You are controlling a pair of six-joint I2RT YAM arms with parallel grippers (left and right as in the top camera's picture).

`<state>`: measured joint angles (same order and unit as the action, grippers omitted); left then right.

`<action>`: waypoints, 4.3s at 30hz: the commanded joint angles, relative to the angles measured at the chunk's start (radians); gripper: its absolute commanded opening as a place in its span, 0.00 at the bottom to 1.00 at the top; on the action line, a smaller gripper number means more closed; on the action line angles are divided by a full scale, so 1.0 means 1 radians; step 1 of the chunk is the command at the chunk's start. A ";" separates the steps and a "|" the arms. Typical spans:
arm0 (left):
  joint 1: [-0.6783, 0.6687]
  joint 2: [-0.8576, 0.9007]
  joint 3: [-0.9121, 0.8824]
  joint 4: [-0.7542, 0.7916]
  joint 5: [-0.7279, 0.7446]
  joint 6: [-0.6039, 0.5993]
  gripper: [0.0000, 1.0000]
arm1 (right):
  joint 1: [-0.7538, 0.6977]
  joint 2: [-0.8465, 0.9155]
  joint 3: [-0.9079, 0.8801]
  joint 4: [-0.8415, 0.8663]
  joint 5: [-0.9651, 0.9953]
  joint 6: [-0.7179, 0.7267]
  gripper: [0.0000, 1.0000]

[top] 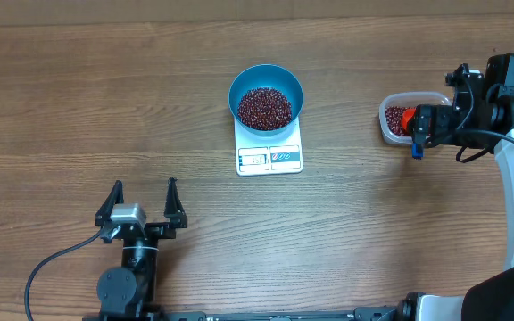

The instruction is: Scoop item into bowl and weigh 150g on scale

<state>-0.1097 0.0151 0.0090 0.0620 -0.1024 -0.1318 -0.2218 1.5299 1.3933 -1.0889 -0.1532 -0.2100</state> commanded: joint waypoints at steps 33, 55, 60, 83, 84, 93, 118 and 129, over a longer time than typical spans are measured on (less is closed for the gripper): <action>0.149 -0.011 -0.004 -0.140 0.111 0.140 1.00 | -0.002 -0.015 0.029 0.006 -0.006 0.003 1.00; 0.149 -0.011 -0.004 -0.140 0.111 0.140 1.00 | -0.002 -0.015 0.029 0.006 -0.006 0.003 1.00; 0.149 -0.011 -0.004 -0.140 0.111 0.140 1.00 | -0.002 -0.013 0.029 0.006 -0.006 0.003 1.00; 0.149 -0.011 -0.004 -0.140 0.111 0.140 1.00 | -0.001 -0.190 -0.077 0.210 -0.111 0.114 1.00; 0.149 -0.011 -0.004 -0.140 0.111 0.140 1.00 | -0.001 -0.214 -0.107 0.242 -0.111 0.132 1.00; 0.149 -0.011 -0.004 -0.140 0.111 0.140 1.00 | -0.001 -0.445 -0.463 0.645 -0.115 0.311 1.00; 0.149 -0.011 -0.004 -0.140 0.111 0.140 1.00 | 0.014 -1.052 -1.273 1.304 -0.078 0.576 1.00; 0.149 -0.011 -0.004 -0.140 0.111 0.140 1.00 | 0.111 -1.275 -1.385 1.240 0.043 0.581 1.00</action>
<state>0.0338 0.0147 0.0086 -0.0788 -0.0067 -0.0147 -0.1459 0.3054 0.0269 0.1822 -0.1860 0.3595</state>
